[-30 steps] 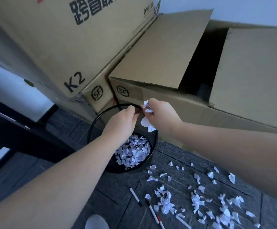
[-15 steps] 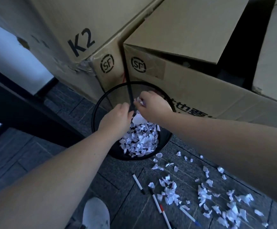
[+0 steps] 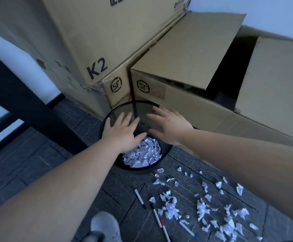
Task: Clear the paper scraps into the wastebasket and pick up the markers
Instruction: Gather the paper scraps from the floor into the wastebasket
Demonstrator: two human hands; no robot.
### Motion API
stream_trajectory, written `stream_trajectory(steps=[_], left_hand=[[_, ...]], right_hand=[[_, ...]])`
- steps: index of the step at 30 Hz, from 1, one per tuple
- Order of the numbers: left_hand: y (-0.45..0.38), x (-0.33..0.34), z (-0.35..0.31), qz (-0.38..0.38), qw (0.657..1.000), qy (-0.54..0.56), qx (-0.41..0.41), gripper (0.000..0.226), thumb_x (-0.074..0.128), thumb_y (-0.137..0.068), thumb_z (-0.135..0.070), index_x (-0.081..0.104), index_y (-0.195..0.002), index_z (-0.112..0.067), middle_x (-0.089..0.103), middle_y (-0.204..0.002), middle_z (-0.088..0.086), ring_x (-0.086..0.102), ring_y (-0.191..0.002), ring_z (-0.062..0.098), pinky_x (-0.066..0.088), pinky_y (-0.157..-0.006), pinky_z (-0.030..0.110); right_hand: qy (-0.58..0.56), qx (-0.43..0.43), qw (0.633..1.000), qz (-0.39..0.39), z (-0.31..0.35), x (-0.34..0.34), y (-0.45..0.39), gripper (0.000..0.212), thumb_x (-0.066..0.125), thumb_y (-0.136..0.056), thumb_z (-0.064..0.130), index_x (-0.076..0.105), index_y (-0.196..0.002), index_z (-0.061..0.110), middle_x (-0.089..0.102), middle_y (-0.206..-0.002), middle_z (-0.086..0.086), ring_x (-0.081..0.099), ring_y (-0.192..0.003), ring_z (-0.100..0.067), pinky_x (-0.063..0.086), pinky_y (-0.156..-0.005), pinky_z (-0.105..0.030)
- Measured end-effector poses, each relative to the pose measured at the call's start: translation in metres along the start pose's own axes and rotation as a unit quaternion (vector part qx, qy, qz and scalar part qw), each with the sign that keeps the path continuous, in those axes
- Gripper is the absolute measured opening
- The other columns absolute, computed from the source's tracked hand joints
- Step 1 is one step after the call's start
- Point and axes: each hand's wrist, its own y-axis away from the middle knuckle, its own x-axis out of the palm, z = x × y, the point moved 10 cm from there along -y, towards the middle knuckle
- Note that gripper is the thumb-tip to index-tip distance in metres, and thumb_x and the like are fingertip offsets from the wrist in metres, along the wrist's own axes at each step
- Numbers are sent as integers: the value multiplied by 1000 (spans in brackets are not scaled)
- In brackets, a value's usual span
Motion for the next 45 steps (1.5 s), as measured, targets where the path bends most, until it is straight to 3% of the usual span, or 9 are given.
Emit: stream_trajectory(steps=[10,19,25,30,36,45], left_hand=[[36,-62,-47,-57,997,10,53,75,10,-84,-73,-3,-147,-34,-12,-158,-5,-15,-144,18,-2,-114,55],[75,-83,-119,-104,986,31,127,72,11,-89,-67,2,-149,-29,-6,-159,-2,-8,-145,16,3,-117,45],[70,-31,-176,-73,983,13,167,69,14,-91,-64,5,-149,-27,-1,-159,-2,-2,-145,16,8,-118,43],[40,22,-209,-16,987,-2,163,70,14,-91,-64,1,-149,-29,-7,-158,-2,-8,-145,15,2,-118,43],[-11,94,-237,35,987,-12,159,69,14,-91,-64,3,-148,-28,-4,-159,0,-6,-145,20,1,-117,47],[-67,202,-248,121,981,-11,151,71,12,-89,-68,-7,-147,-32,-14,-157,-4,-12,-144,22,4,-116,53]], right_hand=[[78,45,996,10,2,-53,66,59,34,-94,54,17,-147,35,7,-158,4,2,-145,-15,4,-118,-44],[54,88,994,-20,-16,-60,147,55,32,-95,52,19,-146,34,8,-158,5,4,-145,-13,4,-118,-40],[2,90,996,-25,-55,-3,175,56,36,-95,46,20,-147,30,10,-157,5,9,-144,-12,5,-117,-37],[-48,109,993,-28,-100,43,183,63,25,-90,58,27,-145,28,18,-156,0,19,-143,-17,9,-116,-39],[-72,143,987,19,-168,119,198,59,32,-94,53,14,-147,34,12,-157,0,10,-144,-16,2,-116,-38],[-104,180,976,66,-221,226,198,60,39,-94,49,19,-147,28,14,-157,-2,11,-144,-18,2,-118,-40]])
